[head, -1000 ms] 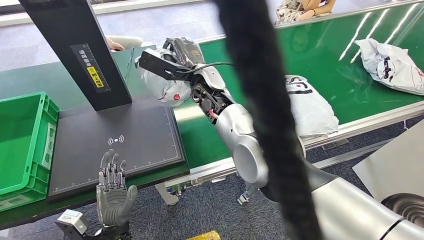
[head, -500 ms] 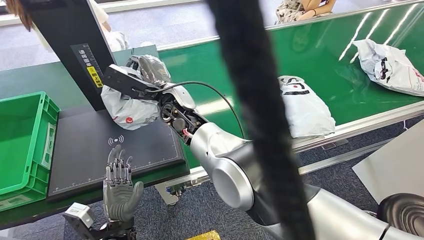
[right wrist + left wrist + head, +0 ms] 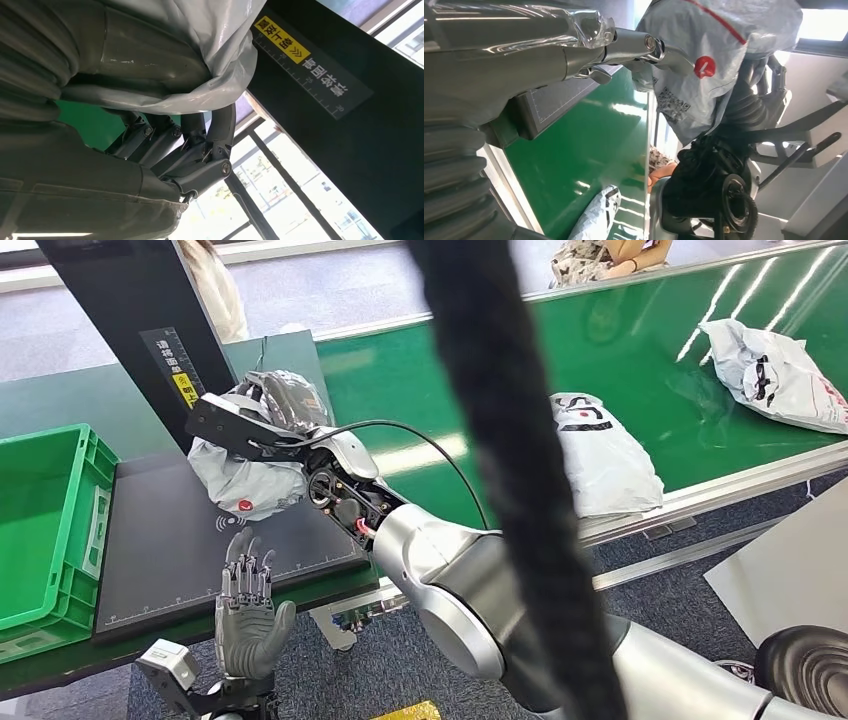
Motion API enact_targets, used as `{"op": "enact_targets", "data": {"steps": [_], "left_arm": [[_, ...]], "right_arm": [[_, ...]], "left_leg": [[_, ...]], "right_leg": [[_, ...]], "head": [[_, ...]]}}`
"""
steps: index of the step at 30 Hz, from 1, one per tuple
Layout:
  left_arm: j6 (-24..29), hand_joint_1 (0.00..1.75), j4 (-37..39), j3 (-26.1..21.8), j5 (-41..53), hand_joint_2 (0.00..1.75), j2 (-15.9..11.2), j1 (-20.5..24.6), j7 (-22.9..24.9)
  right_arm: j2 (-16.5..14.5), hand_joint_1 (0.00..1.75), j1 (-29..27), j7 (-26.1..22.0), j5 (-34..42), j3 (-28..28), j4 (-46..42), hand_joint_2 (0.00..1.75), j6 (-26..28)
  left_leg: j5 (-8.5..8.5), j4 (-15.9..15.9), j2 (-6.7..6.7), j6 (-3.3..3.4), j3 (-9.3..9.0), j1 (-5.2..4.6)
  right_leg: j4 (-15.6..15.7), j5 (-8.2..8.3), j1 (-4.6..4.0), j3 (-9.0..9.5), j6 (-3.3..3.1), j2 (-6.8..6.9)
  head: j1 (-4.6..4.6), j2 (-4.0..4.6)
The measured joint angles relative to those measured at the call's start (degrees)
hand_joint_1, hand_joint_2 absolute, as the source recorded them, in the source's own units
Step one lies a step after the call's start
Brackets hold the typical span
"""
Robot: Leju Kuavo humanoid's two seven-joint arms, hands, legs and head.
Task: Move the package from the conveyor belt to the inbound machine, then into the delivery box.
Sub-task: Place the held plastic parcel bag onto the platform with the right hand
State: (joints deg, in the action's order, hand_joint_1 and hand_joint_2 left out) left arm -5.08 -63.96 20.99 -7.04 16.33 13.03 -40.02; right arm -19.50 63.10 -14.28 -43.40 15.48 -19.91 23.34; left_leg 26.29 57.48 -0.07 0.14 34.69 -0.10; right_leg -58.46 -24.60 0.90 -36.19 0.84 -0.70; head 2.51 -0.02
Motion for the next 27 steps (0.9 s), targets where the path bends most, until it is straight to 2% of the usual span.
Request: {"op": "enact_targets", "data": {"steps": [2, 4, 6, 13, 27], "left_arm": [[0.05, 0.00, 0.11, 0.13, 0.02, 1.75, 0.00, 0.06, 0.00], [0.24, 0.00, 0.12, 0.16, 0.12, 1.75, -0.01, 0.07, 0.00], [0.55, 0.00, 0.12, 0.15, 0.30, 1.75, -0.02, 0.06, 0.00], [0.81, 0.00, 0.12, -0.03, 1.14, 1.75, -0.02, 0.02, 0.00], [0.73, 0.00, 0.12, -0.08, 1.20, 1.75, 0.00, 0.01, 0.00]], "right_arm": [[0.27, 1.32, -0.58, -0.31, 0.09, -0.01, 0.11, 1.75, 0.14], [0.58, 0.45, -1.28, -0.50, 0.14, -0.03, 0.22, 1.75, 0.28], [0.96, 0.00, -2.02, -0.54, 0.11, -0.07, 0.38, 1.75, 0.62], [2.24, 0.00, -4.17, -0.19, -0.17, -0.33, 0.92, 1.75, 1.80], [4.30, 0.00, -4.65, -0.67, -0.31, -1.75, 1.09, 1.75, 2.55]], "left_leg": [[0.00, 0.00, 0.00, 0.00, 0.00, 0.00], [0.00, 0.00, 0.00, 0.00, 0.00, 0.00], [0.00, 0.00, 0.00, 0.00, 0.00, 0.00], [0.00, 0.00, 0.01, 0.00, 0.00, 0.00], [0.00, 0.01, 0.00, 0.00, 0.00, 0.00]], "right_leg": [[0.00, 0.00, 0.00, 0.00, 0.00, 0.00], [0.00, 0.00, 0.00, 0.00, 0.00, 0.00], [0.00, 0.00, 0.00, 0.00, 0.00, 0.00], [0.01, 0.00, 0.00, 0.01, 0.00, 0.00], [0.01, 0.00, 0.01, 0.01, 0.00, 0.00]], "head": [[0.01, 0.00], [0.01, 0.00], [0.00, 0.00], [0.00, 0.00], [0.00, 0.00]]}}
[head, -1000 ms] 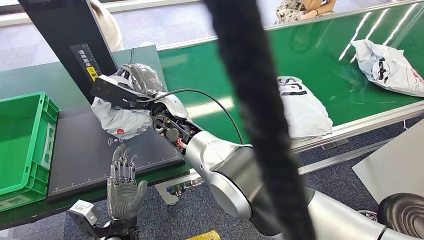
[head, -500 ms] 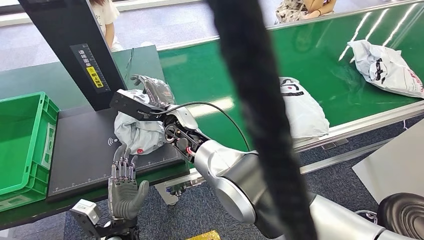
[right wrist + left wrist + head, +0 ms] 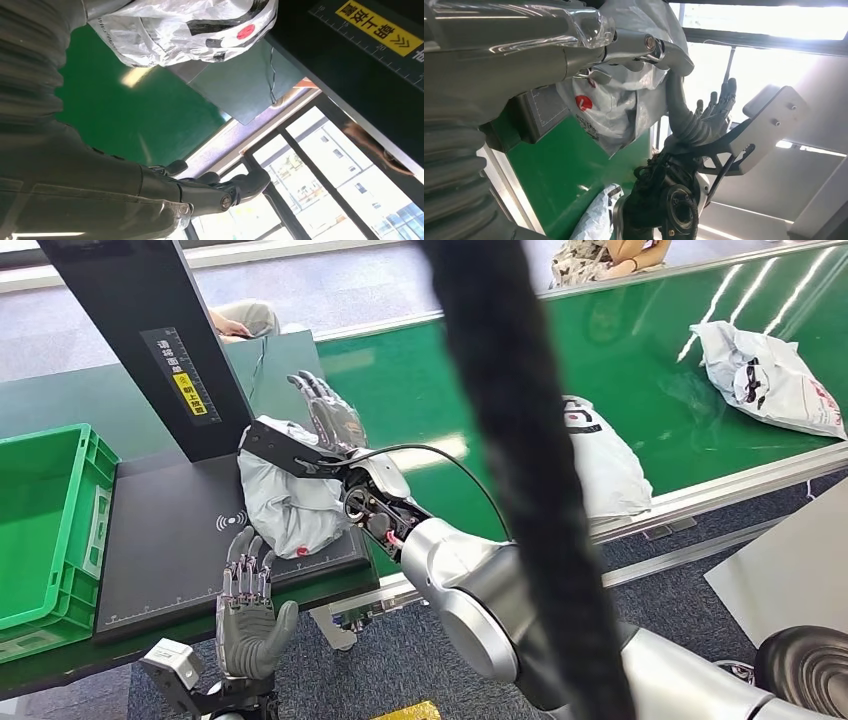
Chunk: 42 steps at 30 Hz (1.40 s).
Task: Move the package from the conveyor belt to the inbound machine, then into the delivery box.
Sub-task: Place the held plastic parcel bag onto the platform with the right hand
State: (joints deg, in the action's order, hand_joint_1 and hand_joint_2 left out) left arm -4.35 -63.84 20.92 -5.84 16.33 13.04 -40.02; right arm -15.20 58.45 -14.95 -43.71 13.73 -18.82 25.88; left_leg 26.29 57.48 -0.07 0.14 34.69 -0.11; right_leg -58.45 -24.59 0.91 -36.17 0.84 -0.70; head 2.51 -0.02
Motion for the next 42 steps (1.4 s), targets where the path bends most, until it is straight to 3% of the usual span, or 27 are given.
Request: {"op": "enact_targets", "data": {"steps": [9, 19, 25, 32, 42], "left_arm": [[-0.35, 0.00, 0.00, -0.08, 0.00, 1.75, 0.00, -0.01, 0.00], [-1.74, 0.00, -0.03, -0.08, -1.85, 1.75, 0.00, -0.01, 0.00], [-2.03, 0.00, -0.33, -0.03, -3.30, 1.75, 0.00, -0.03, 0.00], [-1.78, 0.00, -1.09, 0.13, -4.44, 1.75, -0.02, -0.05, 0.00], [-0.88, 0.00, -0.55, 0.45, -2.00, 1.75, -0.02, 0.34, 0.00]], "right_arm": [[1.06, 0.00, 1.94, 2.20, -4.41, -0.35, -0.05, 1.75, -0.29], [0.70, 0.00, 13.82, 9.83, -10.93, -0.22, -0.80, 1.75, -4.99], [-0.67, 0.00, 19.31, 11.70, -13.54, 0.50, -0.97, 1.75, -7.42], [-1.98, 0.00, 21.25, 12.45, -15.01, 0.68, -0.98, 1.75, -7.93], [-1.40, 0.00, 21.72, 12.29, -16.28, 0.66, -0.98, 1.75, -7.74]], "left_leg": [[-0.01, 0.00, 0.00, 0.00, 0.00, 0.00], [-0.01, 0.00, 0.00, 0.00, 0.02, 0.00], [-0.01, 0.00, 0.00, -0.01, 0.01, 0.01], [-0.01, 0.00, 0.01, -0.01, -0.01, 0.00], [-0.01, 0.01, 0.01, -0.01, -0.02, 0.00]], "right_leg": [[-0.01, 0.01, 0.00, 0.01, 0.00, 0.00], [-0.02, 0.01, 0.00, 0.00, 0.00, 0.00], [-0.02, 0.01, 0.00, 0.01, 0.00, 0.00], [-0.02, 0.01, 0.00, 0.04, 0.00, 0.01], [-0.01, 0.01, 0.00, 0.03, 0.00, 0.00]], "head": [[0.00, 0.00], [0.00, 0.00], [0.00, 0.00], [0.01, 0.00], [0.00, 0.00]]}}
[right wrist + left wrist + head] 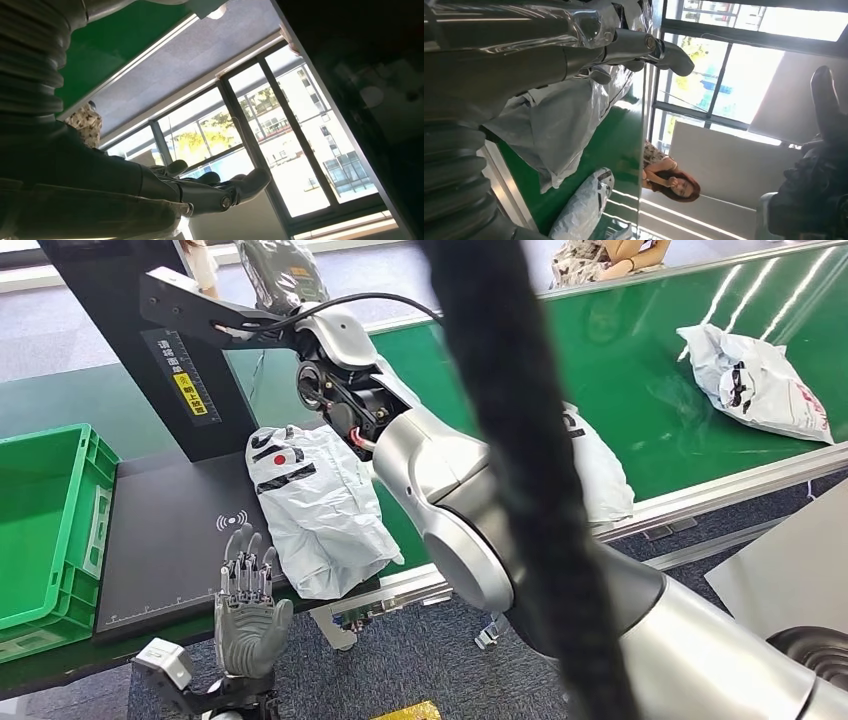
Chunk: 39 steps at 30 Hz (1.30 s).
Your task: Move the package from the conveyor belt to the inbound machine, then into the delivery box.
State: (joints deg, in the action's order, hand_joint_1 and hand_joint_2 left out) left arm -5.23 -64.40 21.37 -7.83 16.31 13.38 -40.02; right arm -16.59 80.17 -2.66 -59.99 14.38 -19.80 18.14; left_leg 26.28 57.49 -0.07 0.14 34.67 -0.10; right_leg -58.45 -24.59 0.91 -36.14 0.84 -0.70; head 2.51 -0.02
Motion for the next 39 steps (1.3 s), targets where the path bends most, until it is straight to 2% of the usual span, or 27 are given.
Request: {"op": "enact_targets", "data": {"steps": [8, 15, 21, 29, 34, 39], "left_arm": [[2.11, 0.00, 2.27, -1.92, 9.35, 1.75, 0.25, 2.22, 0.00], [4.35, 0.00, 4.56, -4.84, 12.39, 1.75, 0.16, 3.44, 0.00], [6.12, 0.00, 6.33, -7.27, 12.88, 1.75, -0.77, 5.27, 0.00], [6.99, 0.00, 8.18, -8.70, 13.82, 1.75, -1.71, 7.44, 0.00], [8.40, 0.00, 9.23, -8.94, 14.04, 1.75, -2.35, 8.46, 0.00], [9.46, 0.00, 10.04, -8.96, 14.89, 1.75, -3.15, 8.84, 0.00]], "right_arm": [[4.09, 0.00, 1.49, -3.20, -0.59, -1.28, -0.26, 1.75, -0.02], [11.04, 0.00, 0.76, -9.28, 1.94, -3.40, -1.42, 1.75, 0.00], [18.01, 0.00, -3.71, -16.91, 7.86, -5.40, -4.42, 1.75, -0.20], [24.86, 0.00, -16.29, -22.90, 19.44, -6.59, -14.18, 1.75, 0.24], [28.97, 0.00, -28.43, -25.14, 27.27, -6.59, -24.29, 1.75, 1.97], [30.91, 0.00, -42.01, -27.71, 31.61, -6.73, -34.19, 1.75, 4.72]], "left_leg": [[0.00, 0.02, 0.02, 0.00, -0.01, -0.01], [0.00, 0.03, 0.11, 0.01, 0.00, -0.03], [0.01, 0.03, 0.23, 0.02, 0.00, -0.03], [0.01, 0.03, 0.29, 0.02, -0.01, -0.02], [0.03, 0.02, 0.40, 0.03, 0.02, -0.01], [0.06, 0.00, 0.40, 0.04, 0.03, 0.00]], "right_leg": [[0.00, 0.01, 0.01, 0.03, 0.01, 0.01], [0.01, 0.01, 0.02, 0.05, 0.01, 0.06], [0.02, 0.01, 0.02, 0.07, 0.02, 0.10], [0.02, 0.01, 0.01, 0.09, 0.04, 0.17], [0.03, -0.01, 0.01, 0.12, 0.06, 0.28], [0.04, -0.04, 0.01, 0.11, 0.06, 0.29]], "head": [[0.00, 0.00], [0.00, 0.00], [0.00, 0.00], [-0.01, 0.00], [0.00, 0.00], [0.00, 0.00]]}}
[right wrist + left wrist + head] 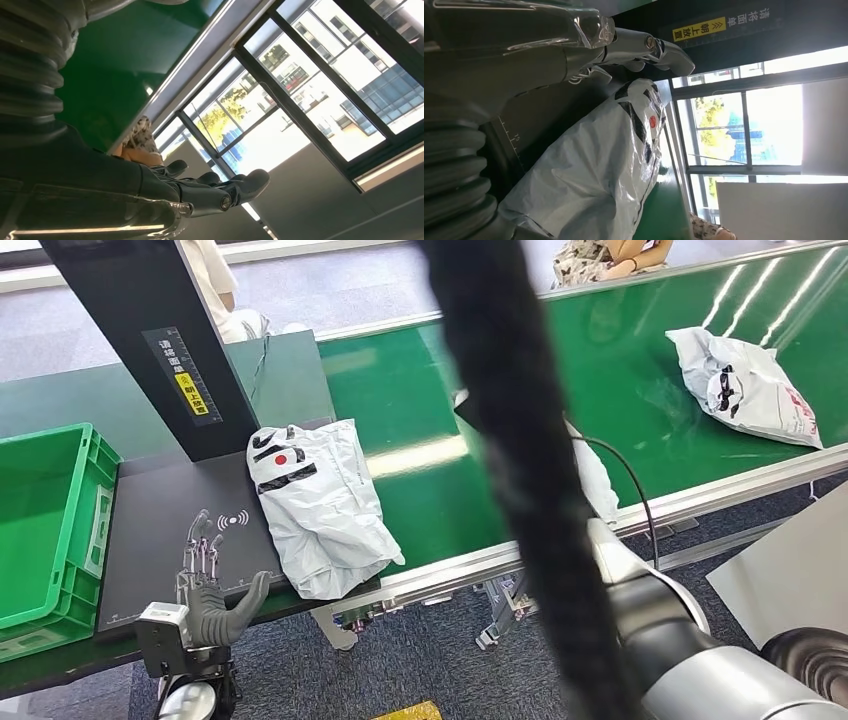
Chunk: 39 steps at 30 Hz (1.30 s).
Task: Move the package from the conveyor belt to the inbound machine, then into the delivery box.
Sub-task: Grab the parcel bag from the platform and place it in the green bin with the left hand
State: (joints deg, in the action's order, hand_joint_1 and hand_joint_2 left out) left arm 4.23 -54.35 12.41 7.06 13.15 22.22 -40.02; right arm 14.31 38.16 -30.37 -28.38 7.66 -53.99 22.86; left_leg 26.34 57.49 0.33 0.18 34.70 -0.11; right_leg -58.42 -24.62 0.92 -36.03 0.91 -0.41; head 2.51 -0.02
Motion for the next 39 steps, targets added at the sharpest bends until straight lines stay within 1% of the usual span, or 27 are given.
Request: {"op": "enact_targets", "data": {"steps": [4, 6, 9, 16, 24, 27, 30, 32, 34, 36, 39], "left_arm": [[0.37, 0.00, 1.17, -0.01, 1.03, 1.75, -0.57, 0.63, 0.00], [0.61, 0.00, 1.83, -0.05, 1.75, 1.75, -0.82, 1.05, 0.00], [1.00, 0.00, 3.00, -0.11, 3.15, 1.75, -1.19, 1.85, 0.00], [2.09, 0.00, 5.84, 0.10, 8.23, 1.75, -2.02, 4.32, 0.22], [2.92, 0.00, 9.05, 0.13, 10.94, 1.75, -3.37, 6.56, 1.23], [3.64, 0.00, 9.84, 0.29, 13.52, 1.75, -4.11, 8.60, 3.16], [3.83, 0.00, 10.41, 0.72, 16.07, 1.75, -5.45, 12.20, 6.39], [3.76, 0.00, 11.01, 0.88, 17.51, 1.75, -6.75, 16.00, 8.77], [3.30, 0.00, 11.96, 0.91, 19.14, 1.75, -8.11, 21.05, 11.57], [2.32, 0.00, 13.33, 0.99, 20.97, 1.75, -9.27, 27.02, 15.09], [1.20, 0.00, 15.51, 1.23, 23.34, 1.75, -10.23, 35.09, 20.43]], "right_arm": [[0.32, 0.00, -8.54, -0.93, 1.40, -0.05, -6.04, 1.75, 1.48], [0.26, 0.00, -11.25, -1.24, 1.52, -0.04, -7.81, 1.75, 1.96], [-0.26, 0.00, -13.74, -1.88, 1.33, 0.02, -9.34, 1.75, 2.79], [-1.45, 0.00, -15.71, -2.60, 1.39, 0.27, -10.14, 1.75, 3.35], [-1.11, 0.00, -15.72, -4.09, 3.99, 0.40, -10.14, 1.75, 2.90], [-0.65, 0.00, -15.49, -4.17, 4.96, 0.61, -10.13, 1.75, 2.45], [-0.21, 0.00, -15.06, -4.37, 6.13, 0.89, -10.12, 1.75, 1.98], [-0.09, 0.00, -14.93, -4.78, 6.92, 1.16, -10.12, 1.75, 1.83], [-0.10, 0.00, -14.88, -5.35, 7.71, 1.71, -10.04, 1.75, 1.86], [-0.20, 0.00, -14.74, -6.06, 8.52, 2.47, -9.74, 1.75, 2.13], [-0.56, 0.00, -14.48, -6.95, 9.50, 3.54, -9.05, 1.75, 3.10]], "left_leg": [[0.00, -0.02, -0.02, 0.00, 0.02, 0.00], [0.00, -0.03, -0.04, 0.00, 0.02, 0.00], [-0.01, -0.03, -0.03, -0.01, 0.01, 0.00], [-0.02, -0.01, -0.02, -0.01, 0.01, -0.01], [-0.02, -0.01, -0.02, -0.01, 0.02, -0.01], [-0.03, -0.01, -0.01, -0.01, 0.01, -0.01], [-0.08, -0.01, -0.01, -0.02, 0.01, -0.01], [-0.11, -0.01, -0.01, -0.03, 0.01, 0.00], [-0.14, 0.00, 0.00, -0.05, 0.02, 0.01], [-0.16, 0.00, 0.00, -0.06, 0.03, 0.03], [-0.16, 0.00, 0.00, -0.07, 0.03, 0.03]], "right_leg": [[0.00, -0.01, 0.00, 0.00, -0.01, -0.01], [-0.01, -0.01, 0.00, 0.00, -0.01, -0.01], [-0.01, -0.01, 0.00, 0.00, -0.01, -0.01], [-0.01, 0.00, 0.01, 0.01, -0.01, -0.01], [-0.01, -0.01, 0.01, 0.00, -0.01, -0.01], [-0.01, 0.00, 0.01, 0.00, -0.01, -0.01], [-0.02, 0.02, 0.00, 0.00, -0.03, -0.01], [-0.03, 0.03, 0.00, 0.00, -0.04, -0.01], [-0.04, 0.05, -0.01, 0.00, -0.05, -0.01], [-0.05, 0.05, -0.02, 0.00, -0.05, -0.01], [-0.06, 0.05, -0.02, 0.00, -0.05, -0.01]], "head": [[0.00, 0.00], [0.00, 0.00], [0.00, 0.00], [0.00, 0.00], [0.00, 0.00], [0.00, 0.00], [0.00, 0.00], [0.00, 0.00], [0.00, 0.00], [0.00, 0.00], [-0.01, 0.00]]}}
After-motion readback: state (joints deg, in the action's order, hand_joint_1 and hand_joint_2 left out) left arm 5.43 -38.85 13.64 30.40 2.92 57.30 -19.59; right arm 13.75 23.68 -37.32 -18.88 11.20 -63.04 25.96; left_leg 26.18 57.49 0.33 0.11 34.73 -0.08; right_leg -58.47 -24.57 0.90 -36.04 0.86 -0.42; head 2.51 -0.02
